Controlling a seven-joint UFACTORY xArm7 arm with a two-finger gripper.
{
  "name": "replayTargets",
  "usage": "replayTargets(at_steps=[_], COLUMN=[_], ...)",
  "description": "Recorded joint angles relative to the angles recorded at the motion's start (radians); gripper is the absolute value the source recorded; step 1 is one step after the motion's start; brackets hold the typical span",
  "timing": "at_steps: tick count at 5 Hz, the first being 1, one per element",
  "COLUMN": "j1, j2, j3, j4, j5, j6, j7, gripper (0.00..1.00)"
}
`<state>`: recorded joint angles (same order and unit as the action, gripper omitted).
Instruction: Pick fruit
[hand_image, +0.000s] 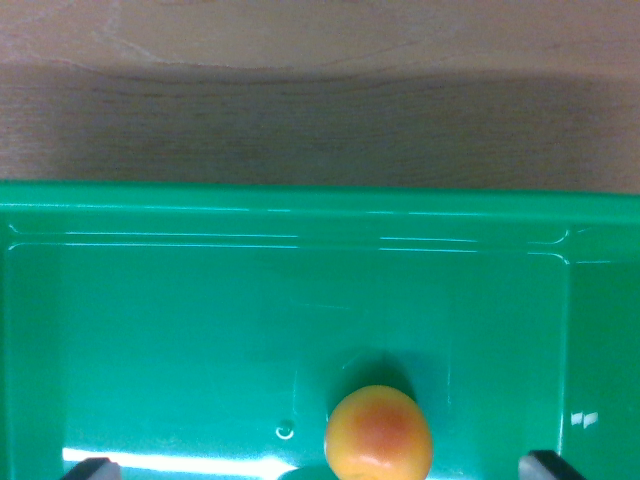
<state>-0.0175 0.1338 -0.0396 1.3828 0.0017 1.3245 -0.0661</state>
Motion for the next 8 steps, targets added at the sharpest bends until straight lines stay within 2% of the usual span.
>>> replayTargets(at_steps=[1, 2, 3, 4, 5, 6, 7, 8], j1=[-0.0019, -0.0019, -0.004, -0.004, -0.0062, -0.0062, -0.0083, -0.0083], j2=[0.008, 0.008, 0.017, 0.017, 0.027, 0.027, 0.036, 0.036], j3=[-0.002, -0.002, -0.003, -0.003, -0.005, -0.005, -0.007, -0.007], j4=[-0.034, -0.034, -0.07, -0.07, -0.11, -0.11, -0.147, -0.147], j5=[-0.0006, -0.0006, -0.0013, -0.0013, -0.002, -0.002, -0.0027, -0.0027], j6=[-0.042, -0.042, -0.086, -0.086, -0.135, -0.135, -0.179, -0.179], j7=[-0.007, -0.007, -0.015, -0.015, -0.023, -0.023, -0.03, -0.03], gripper=[0.0, 0.0, 0.0, 0.0, 0.0, 0.0, 0.0, 0.0])
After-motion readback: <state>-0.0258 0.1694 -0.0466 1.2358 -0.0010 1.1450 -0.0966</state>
